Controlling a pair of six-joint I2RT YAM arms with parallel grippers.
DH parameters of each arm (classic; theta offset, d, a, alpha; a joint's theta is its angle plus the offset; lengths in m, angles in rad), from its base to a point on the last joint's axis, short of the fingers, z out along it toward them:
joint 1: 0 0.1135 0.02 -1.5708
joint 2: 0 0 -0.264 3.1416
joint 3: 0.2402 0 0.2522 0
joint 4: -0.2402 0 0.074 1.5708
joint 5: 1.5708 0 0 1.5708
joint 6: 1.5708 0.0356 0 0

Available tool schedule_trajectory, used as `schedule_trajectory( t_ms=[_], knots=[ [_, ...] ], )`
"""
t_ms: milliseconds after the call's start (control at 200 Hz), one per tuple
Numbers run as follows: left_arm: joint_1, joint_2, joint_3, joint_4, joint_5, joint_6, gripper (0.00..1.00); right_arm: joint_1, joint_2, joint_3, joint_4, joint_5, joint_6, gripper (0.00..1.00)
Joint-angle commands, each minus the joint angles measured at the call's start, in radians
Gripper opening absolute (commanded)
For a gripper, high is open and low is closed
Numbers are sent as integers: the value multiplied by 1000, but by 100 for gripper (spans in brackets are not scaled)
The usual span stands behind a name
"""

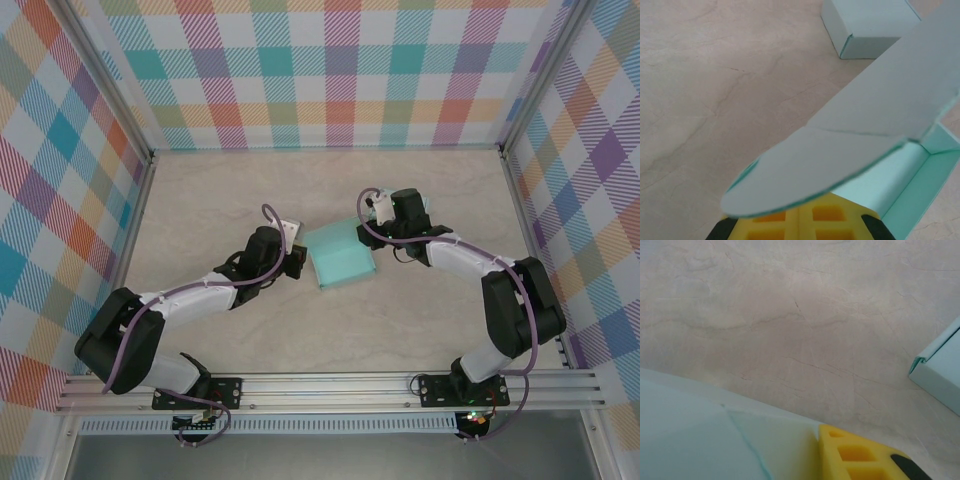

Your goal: Fold the paper box

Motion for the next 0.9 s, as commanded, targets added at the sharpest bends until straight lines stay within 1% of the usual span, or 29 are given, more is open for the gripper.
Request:
schedule_trajectory(
  t_ms=[0, 50, 100, 290, 360, 505, 595, 820, 860, 895],
  knots=[
    [8, -6, 18, 25, -26, -37, 1, -6, -13, -8, 39, 22, 44, 27],
    [8, -11, 18, 18, -42, -42, 1, -5, -17, -16, 37, 39, 49, 30],
    [8, -11, 20, 13, -56, -47, 0, -5, -21, -20, 29, 65, 63, 30],
    [8, 11, 24, 47, -86, -97, 0, 13, -43, -50, 51, 81, 111, 30],
    [7, 17, 24, 61, -87, -98, 0, 21, -53, -49, 42, 99, 121, 37],
    [7, 19, 36, 32, -91, -45, 0, 24, -76, -43, 17, 136, 117, 40],
    [7, 21, 48, 4, -72, 0, 0, 24, -81, -33, 7, 151, 99, 41],
    [7, 33, 78, -39, -32, 74, 0, 24, -37, 12, -1, 152, 63, 42],
    [7, 34, 81, -44, -29, 83, 0, 24, -29, 17, 1, 160, 56, 45],
    [7, 36, 85, -50, -28, 96, 0, 24, -25, 21, 2, 173, 49, 52]
  ],
)
